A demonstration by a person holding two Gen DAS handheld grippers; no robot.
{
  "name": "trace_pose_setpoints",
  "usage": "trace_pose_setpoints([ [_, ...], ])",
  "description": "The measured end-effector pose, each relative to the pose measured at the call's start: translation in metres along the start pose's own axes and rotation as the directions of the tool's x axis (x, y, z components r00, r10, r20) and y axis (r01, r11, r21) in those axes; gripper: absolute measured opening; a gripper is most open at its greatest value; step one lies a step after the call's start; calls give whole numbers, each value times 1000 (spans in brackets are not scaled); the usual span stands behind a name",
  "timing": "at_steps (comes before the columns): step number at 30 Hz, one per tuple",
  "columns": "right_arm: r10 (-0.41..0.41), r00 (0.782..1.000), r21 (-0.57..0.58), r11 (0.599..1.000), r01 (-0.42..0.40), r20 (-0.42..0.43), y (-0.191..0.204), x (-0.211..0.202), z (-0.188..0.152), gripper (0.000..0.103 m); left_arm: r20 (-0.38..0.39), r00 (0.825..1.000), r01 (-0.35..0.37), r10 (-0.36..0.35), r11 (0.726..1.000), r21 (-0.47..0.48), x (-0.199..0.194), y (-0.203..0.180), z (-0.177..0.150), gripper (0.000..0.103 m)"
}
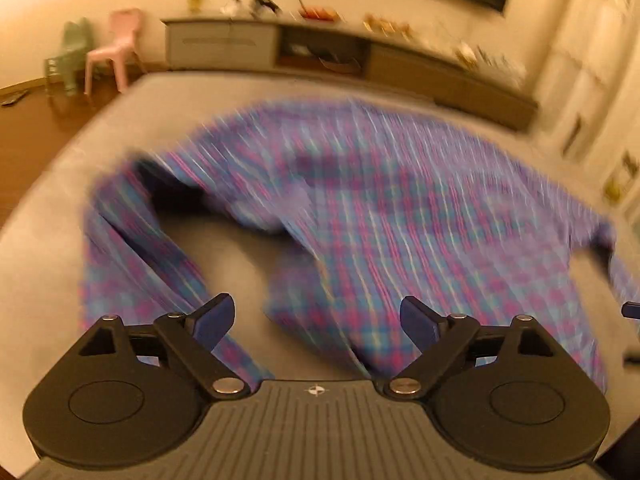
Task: Fold clothes
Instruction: 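Lay the shirt flat on the table and open both grippers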
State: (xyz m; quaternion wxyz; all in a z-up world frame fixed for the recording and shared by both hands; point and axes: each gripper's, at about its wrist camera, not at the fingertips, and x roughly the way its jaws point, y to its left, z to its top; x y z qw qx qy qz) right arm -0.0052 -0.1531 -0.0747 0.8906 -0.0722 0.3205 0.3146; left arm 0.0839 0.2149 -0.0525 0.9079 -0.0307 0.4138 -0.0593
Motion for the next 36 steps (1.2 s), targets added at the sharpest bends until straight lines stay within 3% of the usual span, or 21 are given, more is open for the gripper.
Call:
trace_pose_setpoints([
  [1,1,1000,-68,998,-2,-13,16,9,-2,86,-14,1000,-16,16,1000,1,11,-4,-4,89],
  [2,-11,999,-121,993,7,-30,25,21,-2,75,-15,1000,-13,13,1000,-6,16,-5,-3,85],
  [3,-34,998,-159,987,25,-52,28,34,-1,61,-11,1000,-1,1,1000,-17,19,-3,0,63],
  [4,-56,996,-172,984,43,-72,26,42,1,15,-6,1000,11,-11,1000,-28,22,-2,4,31],
  [6,-86,992,-134,988,73,-93,10,42,12,3,20,998,62,-61,996,-68,17,4,16,2],
  [9,60,997,146,987,-67,52,-30,-20,53,3,171,963,244,-208,942,-230,-39,31,50,2],
  [11,233,942,334,891,-307,243,-56,-70,69,2,271,936,301,-227,913,-275,-69,50,68,2],
  [13,265,905,393,834,-388,332,-68,-90,72,3,295,940,254,-170,928,-273,-77,61,77,3],
  [15,225,935,390,863,-321,273,-69,-83,66,15,210,974,147,-90,950,-275,-55,68,71,5],
  [17,186,959,437,860,-264,214,-78,-69,47,56,101,993,91,-63,950,-299,-34,69,45,6],
  [18,171,967,470,849,-242,188,-84,-61,37,60,68,995,97,-79,945,-314,-28,68,27,17],
  [19,157,974,501,837,-218,162,-90,-54,26,60,36,995,102,-96,939,-329,-23,67,9,38],
  [21,113,987,564,811,-156,110,-103,-40,7,63,25,996,91,-88,935,-343,-25,60,-24,59],
  [23,32,998,606,793,-58,54,-116,-27,-1,66,23,995,101,-100,936,-336,-26,46,-40,64],
  [27,-69,995,525,846,99,-75,-119,31,11,64,26,993,114,-112,949,-295,-17,24,-42,78],
  [28,-92,990,498,857,132,-105,-116,47,14,57,23,997,83,-80,959,-270,-16,17,-42,74],
  [29,-124,984,452,876,168,-125,-113,58,19,41,24,999,37,-32,971,-237,-14,14,-42,68],
  [30,-165,977,390,897,206,-136,-107,66,25,29,29,999,-15,22,980,-200,-14,12,-43,45],
  [31,-210,965,317,915,250,-155,-103,71,29,7,24,998,-57,62,984,-170,-13,12,-41,32],
  [34,-339,917,128,921,369,-210,-102,67,34,7,0,996,-83,84,982,-171,-20,29,-44,27],
  [36,-451,857,31,881,472,-249,-119,60,31,7,-25,994,-107,104,984,-145,-30,38,-52,27],
])
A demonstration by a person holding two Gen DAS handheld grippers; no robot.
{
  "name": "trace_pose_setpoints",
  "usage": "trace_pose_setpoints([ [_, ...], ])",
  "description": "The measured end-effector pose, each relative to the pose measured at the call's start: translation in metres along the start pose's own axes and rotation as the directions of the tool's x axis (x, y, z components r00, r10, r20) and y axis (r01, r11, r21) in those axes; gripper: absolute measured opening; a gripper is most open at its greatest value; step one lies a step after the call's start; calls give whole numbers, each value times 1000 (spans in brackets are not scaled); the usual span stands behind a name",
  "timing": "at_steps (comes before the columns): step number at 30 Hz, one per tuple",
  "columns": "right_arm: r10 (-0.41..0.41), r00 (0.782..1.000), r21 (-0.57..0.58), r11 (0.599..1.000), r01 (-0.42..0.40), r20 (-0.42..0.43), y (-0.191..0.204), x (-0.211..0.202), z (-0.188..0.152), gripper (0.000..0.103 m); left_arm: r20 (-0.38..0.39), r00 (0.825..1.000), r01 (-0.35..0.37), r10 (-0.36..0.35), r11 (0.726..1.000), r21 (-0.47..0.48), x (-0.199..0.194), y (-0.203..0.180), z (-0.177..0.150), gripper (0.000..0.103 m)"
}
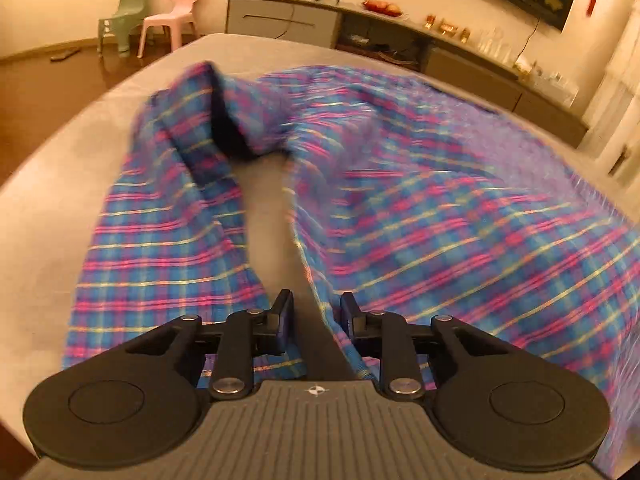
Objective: Fold clothes
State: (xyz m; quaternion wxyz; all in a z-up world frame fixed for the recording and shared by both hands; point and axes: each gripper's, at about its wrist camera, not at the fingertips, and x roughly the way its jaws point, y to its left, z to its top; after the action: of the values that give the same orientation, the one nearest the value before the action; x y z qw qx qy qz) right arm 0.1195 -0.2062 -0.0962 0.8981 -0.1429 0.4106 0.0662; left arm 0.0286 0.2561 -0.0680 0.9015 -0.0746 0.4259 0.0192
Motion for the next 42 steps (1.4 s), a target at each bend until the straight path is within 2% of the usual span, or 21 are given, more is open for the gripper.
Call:
trace_pose_setpoints([
  [2,-85,995,-21,996,84,-53,-26,5,-3,8,-12,1000,-7,8,999,41,-12,6,1,27],
  [4,-164,978,-79,985,154,-133,-46,7,-6,9,-21,1000,-12,14,996,85,-24,11,4,29],
  [6,-182,976,-75,982,174,-120,-62,-11,-3,12,49,999,-20,14,994,106,-43,11,23,32],
  [7,-156,984,-40,987,153,-81,-67,-25,4,15,95,995,-21,10,994,111,-51,9,37,40],
  [9,-96,995,23,995,96,25,-69,-48,25,30,168,986,-27,3,990,142,-52,-7,70,50],
  [10,-64,995,50,997,60,79,-67,-56,38,46,173,985,-37,7,985,170,-40,-17,83,51],
  [11,-17,993,77,997,9,116,-67,-59,50,53,167,986,-49,15,978,202,-22,-27,96,52],
  [14,132,980,155,976,-155,146,-61,-29,84,54,149,988,-83,40,951,297,29,-57,135,53],
  [17,171,981,234,954,-189,96,-56,27,108,53,93,988,-145,119,921,362,89,-73,150,52],
  [19,157,987,234,959,-162,42,-54,59,115,50,49,985,-172,166,904,392,124,-74,152,52],
  [22,132,990,201,972,-121,-43,-53,98,120,41,76,980,-201,186,882,427,148,-67,161,53],
  [24,101,994,189,978,-92,-39,-57,113,130,42,92,976,-217,196,877,429,162,-72,173,53],
  [27,56,998,204,978,-48,-34,-66,134,148,40,147,961,-277,235,839,469,193,-91,193,53],
  [29,19,999,224,974,-12,-32,-75,150,161,41,160,954,-301,255,838,455,215,-104,209,52],
  [30,2,999,229,973,5,-33,-80,157,167,42,173,948,-318,268,829,460,224,-111,216,51],
  [34,-103,993,158,981,110,-54,-91,173,184,68,194,924,-382,329,778,499,253,-131,240,52],
  [36,-185,980,91,977,192,-73,-94,170,182,51,203,919,-394,338,777,491,244,-136,242,51],
  [37,-213,973,94,971,220,-86,-97,161,178,37,206,932,-362,298,796,485,228,-138,236,51],
  [38,-189,980,126,973,196,-65,-100,142,170,37,210,948,-314,240,821,478,208,-139,227,51],
  [40,-67,998,185,981,63,13,-99,96,144,39,205,971,-211,125,853,477,171,-145,205,52],
  [42,71,997,189,979,-74,24,-86,64,112,39,160,983,-161,92,850,501,149,-141,173,52],
])
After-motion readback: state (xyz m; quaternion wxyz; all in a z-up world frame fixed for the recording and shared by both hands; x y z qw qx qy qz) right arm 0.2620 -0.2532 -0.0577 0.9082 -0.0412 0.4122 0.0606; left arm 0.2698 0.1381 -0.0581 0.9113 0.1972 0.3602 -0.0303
